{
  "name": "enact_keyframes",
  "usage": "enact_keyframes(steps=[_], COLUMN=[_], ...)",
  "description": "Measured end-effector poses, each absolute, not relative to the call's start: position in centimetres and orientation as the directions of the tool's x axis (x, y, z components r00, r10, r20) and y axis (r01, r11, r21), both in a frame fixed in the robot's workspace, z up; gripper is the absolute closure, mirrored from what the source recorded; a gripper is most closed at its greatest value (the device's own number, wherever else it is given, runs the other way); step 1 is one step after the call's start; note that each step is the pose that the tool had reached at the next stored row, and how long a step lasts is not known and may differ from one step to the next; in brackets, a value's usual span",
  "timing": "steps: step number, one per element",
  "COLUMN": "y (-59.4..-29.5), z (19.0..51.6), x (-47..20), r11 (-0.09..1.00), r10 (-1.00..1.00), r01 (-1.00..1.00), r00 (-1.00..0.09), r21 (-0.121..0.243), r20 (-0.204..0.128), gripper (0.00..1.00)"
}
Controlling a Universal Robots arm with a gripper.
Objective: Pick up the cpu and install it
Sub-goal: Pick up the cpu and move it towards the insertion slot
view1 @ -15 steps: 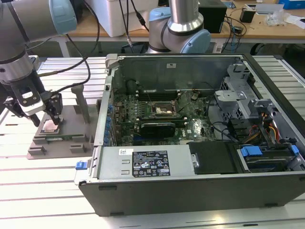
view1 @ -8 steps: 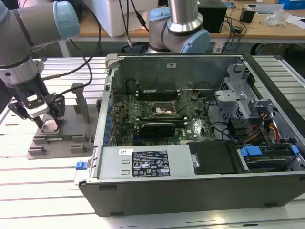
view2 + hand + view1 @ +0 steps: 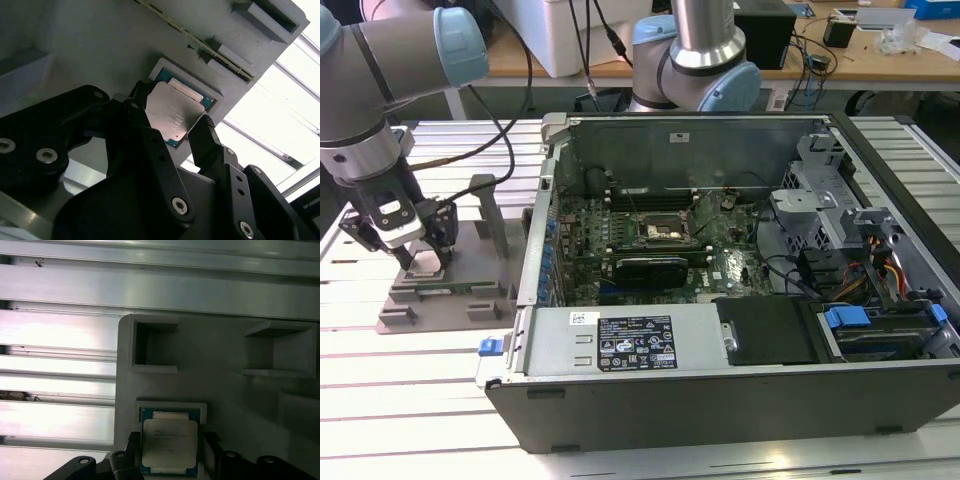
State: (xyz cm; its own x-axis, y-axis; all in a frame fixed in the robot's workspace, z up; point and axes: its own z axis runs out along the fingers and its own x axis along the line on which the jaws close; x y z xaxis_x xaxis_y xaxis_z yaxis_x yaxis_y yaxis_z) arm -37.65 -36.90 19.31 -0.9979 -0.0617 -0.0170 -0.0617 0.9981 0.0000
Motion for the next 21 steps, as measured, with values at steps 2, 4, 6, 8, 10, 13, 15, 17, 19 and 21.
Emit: enact_keyframes(steps=[2, 4, 6, 8, 10, 13, 15, 17, 19, 21], y=[-36.81, -36.81, -36.8, -36.8, -36.8, -36.8, -36.8, -36.8, -36.8, -36.8], z=[19.18, 19.09, 18.99, 18.86, 18.84, 18.82, 18.82, 18.81, 18.81, 18.8], x=[-37.71, -37.75, -37.82, -37.84, -37.84, -37.84, -37.84, -37.84, -37.84, -37.84], r11=[0.998, 0.998, 0.998, 0.998, 0.998, 0.998, 0.998, 0.998, 0.998, 0.998], r10=[-0.062, -0.062, -0.062, -0.062, -0.062, -0.062, -0.062, -0.062, -0.062, -0.062], r01=[-0.062, -0.062, -0.062, -0.062, -0.062, -0.062, -0.062, -0.062, -0.062, -0.062], r00=[-0.998, -0.998, -0.998, -0.998, -0.998, -0.998, -0.998, -0.998, -0.998, -0.998], r21=[0.0, 0.0, 0.0, 0.0, 0.0, 0.0, 0.0, 0.0, 0.0, 0.0], r20=[-0.017, -0.017, -0.017, -0.017, -0.017, -0.017, -0.017, -0.017, -0.017, -0.017], gripper=[0.4, 0.4, 0.4, 0.4, 0.4, 0.4, 0.42, 0.46, 0.46, 0.46])
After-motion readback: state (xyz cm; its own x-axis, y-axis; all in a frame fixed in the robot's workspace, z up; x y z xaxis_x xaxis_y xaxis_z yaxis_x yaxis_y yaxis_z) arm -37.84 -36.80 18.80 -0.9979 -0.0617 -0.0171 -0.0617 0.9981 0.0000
